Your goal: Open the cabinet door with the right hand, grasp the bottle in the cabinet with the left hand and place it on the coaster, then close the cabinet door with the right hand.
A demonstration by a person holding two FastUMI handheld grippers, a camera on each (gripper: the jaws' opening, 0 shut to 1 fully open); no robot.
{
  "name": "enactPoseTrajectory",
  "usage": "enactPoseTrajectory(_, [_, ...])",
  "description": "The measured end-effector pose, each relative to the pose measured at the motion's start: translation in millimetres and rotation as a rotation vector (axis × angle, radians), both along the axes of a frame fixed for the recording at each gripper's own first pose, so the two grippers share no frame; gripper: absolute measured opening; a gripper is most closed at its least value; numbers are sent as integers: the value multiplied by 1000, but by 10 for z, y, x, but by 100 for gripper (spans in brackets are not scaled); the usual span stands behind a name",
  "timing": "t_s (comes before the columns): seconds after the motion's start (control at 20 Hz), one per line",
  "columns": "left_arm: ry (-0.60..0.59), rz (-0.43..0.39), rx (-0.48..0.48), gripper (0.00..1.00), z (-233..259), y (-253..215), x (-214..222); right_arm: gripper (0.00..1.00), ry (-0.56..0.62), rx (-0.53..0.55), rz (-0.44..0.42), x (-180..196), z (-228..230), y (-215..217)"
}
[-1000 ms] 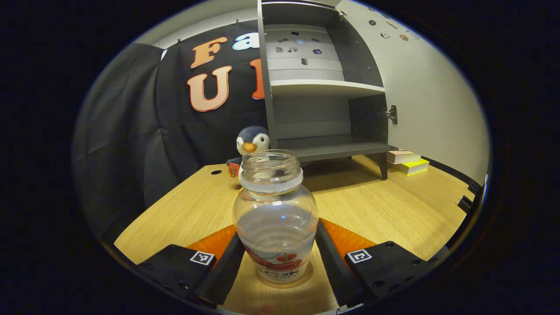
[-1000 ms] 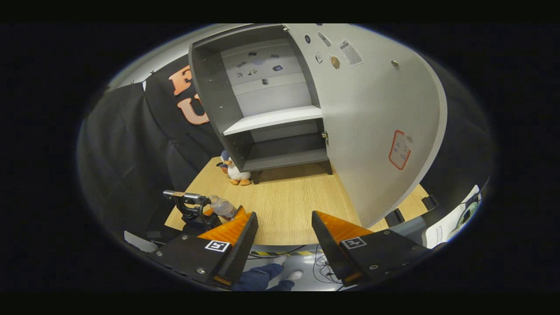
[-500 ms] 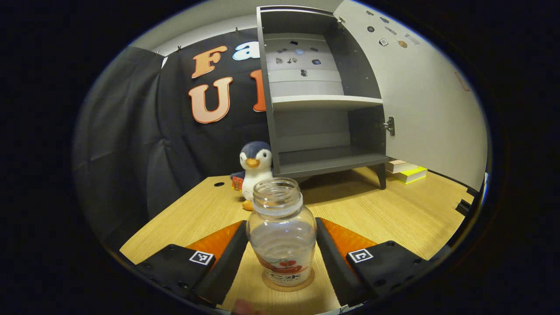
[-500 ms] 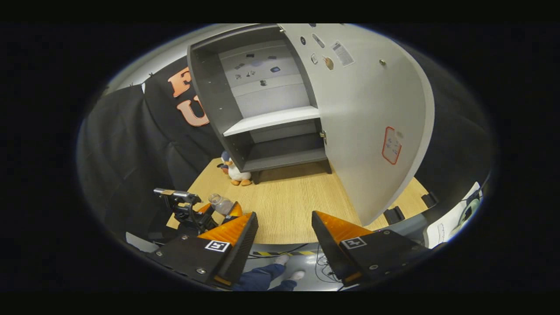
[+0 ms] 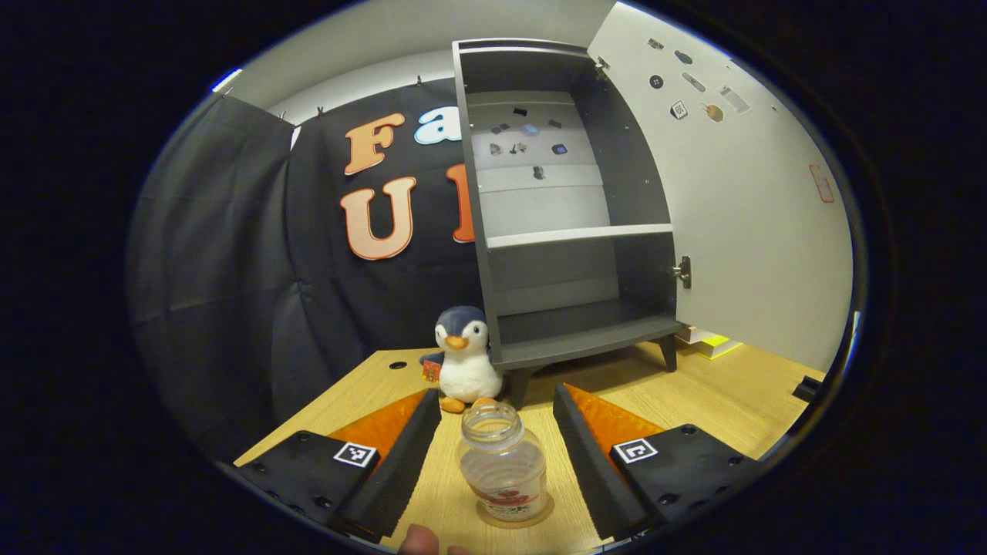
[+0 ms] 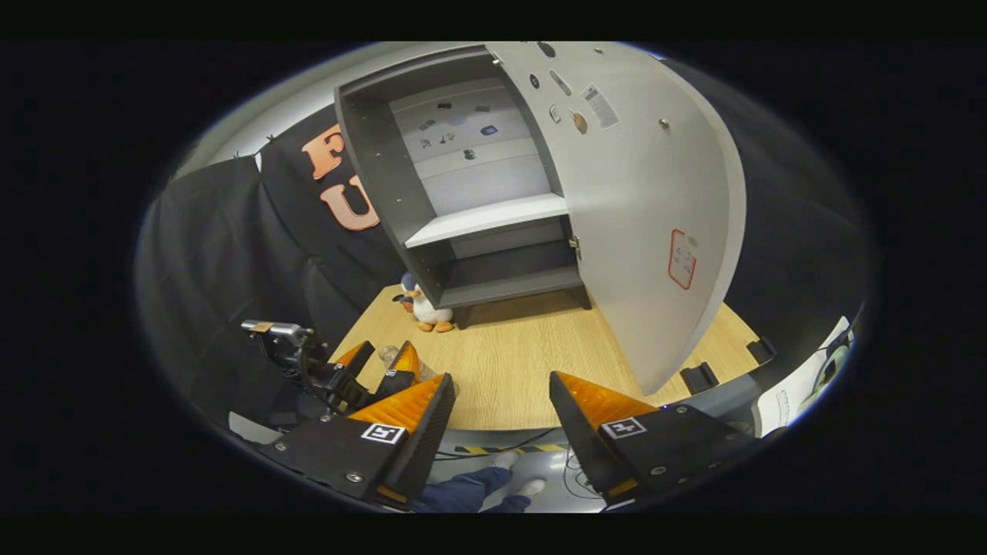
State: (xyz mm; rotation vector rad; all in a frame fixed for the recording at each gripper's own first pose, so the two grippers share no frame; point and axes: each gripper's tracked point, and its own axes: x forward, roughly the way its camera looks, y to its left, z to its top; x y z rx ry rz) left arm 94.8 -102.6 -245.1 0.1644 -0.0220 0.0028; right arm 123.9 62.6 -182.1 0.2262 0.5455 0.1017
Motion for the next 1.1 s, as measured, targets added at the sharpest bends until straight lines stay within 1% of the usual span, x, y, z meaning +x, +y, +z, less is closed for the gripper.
enactPoseTrajectory(0.15, [-29,-29,7,95,220,-94,-26,77,-32,6,-2,-42,111,-19])
enactPoseTrajectory(0.3, [-55,-27,19,96,370,-83,-52,78,-51,21,-12,-91,199,-65])
enactPoseTrajectory(0.4, [-60,-28,14,96,484,-89,-78,77,-76,25,-15,-133,318,-95])
enactPoseTrajectory(0.6, [-49,-61,18,95,826,-245,-146,77,-145,30,-31,-218,598,-230])
enactPoseTrajectory(0.7, [-60,-67,29,94,1054,-283,-235,78,-199,31,-43,-234,826,-334])
enactPoseTrajectory(0.75, [-73,-84,14,96,1195,-330,-287,78,-232,28,-48,-218,967,-386])
enactPoseTrajectory(0.9, [-83,-118,-7,95,1475,-415,-437,78,-324,0,-62,-202,1360,-617])
enactPoseTrajectory(1.0, [-69,-135,-15,95,1564,-463,-501,79,-376,-16,-71,-209,1598,-790])
enactPoseTrajectory(1.1, [-61,-132,-32,96,1631,-442,-550,79,-426,-43,-89,-238,1825,-1015])
